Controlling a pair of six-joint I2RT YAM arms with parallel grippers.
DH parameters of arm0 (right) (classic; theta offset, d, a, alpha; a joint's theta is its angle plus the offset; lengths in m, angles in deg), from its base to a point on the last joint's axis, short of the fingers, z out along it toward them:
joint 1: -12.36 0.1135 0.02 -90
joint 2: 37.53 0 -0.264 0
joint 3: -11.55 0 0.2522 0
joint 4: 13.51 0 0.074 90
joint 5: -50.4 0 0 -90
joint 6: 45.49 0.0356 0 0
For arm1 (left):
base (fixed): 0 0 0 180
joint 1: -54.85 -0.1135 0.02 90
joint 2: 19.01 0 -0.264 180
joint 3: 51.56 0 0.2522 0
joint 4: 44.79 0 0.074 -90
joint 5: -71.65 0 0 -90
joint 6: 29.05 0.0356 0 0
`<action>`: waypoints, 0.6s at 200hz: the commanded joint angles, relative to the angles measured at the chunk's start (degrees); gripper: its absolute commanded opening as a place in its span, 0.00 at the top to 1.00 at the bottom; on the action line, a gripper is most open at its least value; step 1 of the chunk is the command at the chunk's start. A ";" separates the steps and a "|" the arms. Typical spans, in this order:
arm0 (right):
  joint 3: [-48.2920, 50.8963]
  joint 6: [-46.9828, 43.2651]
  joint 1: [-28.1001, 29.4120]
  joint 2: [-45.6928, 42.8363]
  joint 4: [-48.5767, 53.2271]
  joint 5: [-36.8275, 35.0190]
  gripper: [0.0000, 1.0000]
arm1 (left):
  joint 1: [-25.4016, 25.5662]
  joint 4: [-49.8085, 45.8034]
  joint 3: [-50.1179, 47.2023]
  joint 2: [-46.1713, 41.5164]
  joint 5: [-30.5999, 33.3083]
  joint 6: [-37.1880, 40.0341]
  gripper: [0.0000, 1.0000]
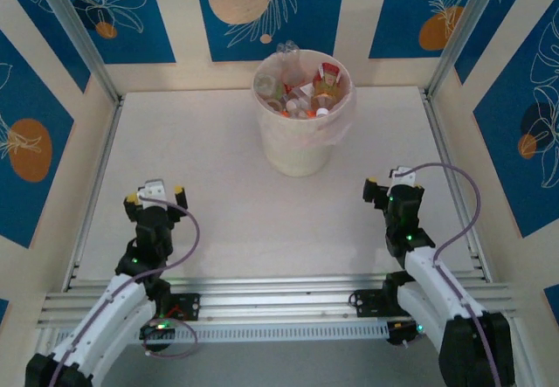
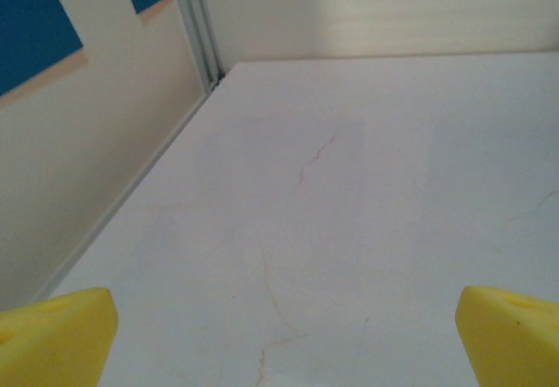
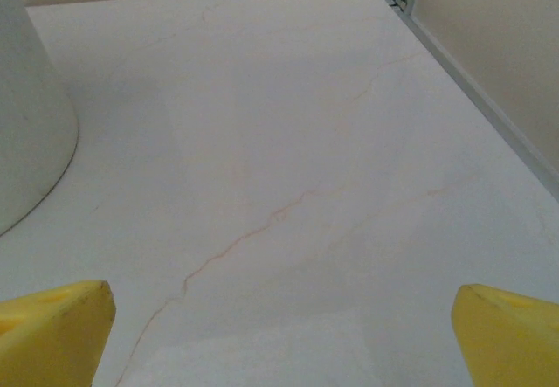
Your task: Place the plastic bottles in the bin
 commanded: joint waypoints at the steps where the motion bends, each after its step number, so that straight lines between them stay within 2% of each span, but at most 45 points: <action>1: 0.25 -0.11 -0.92 6.40 -13.57 5.34 0.01 | -4.11 12.64 -1.04 5.84 -6.18 0.22 0.01; 43: -2.17 -0.79 -2.86 21.58 -26.04 9.27 0.01 | -9.17 25.11 -1.17 22.47 -12.09 0.10 0.00; 120: -6.34 -0.68 -5.54 37.66 -37.45 18.75 0.01 | -13.14 37.10 5.01 40.63 -19.29 2.69 0.01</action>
